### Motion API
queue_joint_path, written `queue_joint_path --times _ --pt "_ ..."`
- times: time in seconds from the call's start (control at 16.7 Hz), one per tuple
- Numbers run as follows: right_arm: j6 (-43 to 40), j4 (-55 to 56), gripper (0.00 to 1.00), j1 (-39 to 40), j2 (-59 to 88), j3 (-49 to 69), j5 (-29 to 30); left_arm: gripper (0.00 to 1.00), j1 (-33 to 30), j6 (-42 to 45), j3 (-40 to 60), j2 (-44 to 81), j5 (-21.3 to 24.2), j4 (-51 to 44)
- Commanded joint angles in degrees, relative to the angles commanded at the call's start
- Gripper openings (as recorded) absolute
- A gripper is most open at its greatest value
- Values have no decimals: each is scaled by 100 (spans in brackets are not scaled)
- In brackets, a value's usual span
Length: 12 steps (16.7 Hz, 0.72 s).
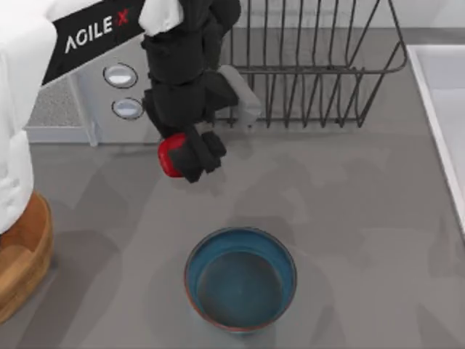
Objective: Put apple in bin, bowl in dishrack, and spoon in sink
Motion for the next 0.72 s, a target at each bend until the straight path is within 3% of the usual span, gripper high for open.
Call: queue_joint_path --times 0.42,0.72 --pt "0 0 100 0 0 0 0 0 1 -5 123 -47 -12 -159" --pt "0 0 100 0 0 0 0 0 187 -859 -602 -847 -603 -107"
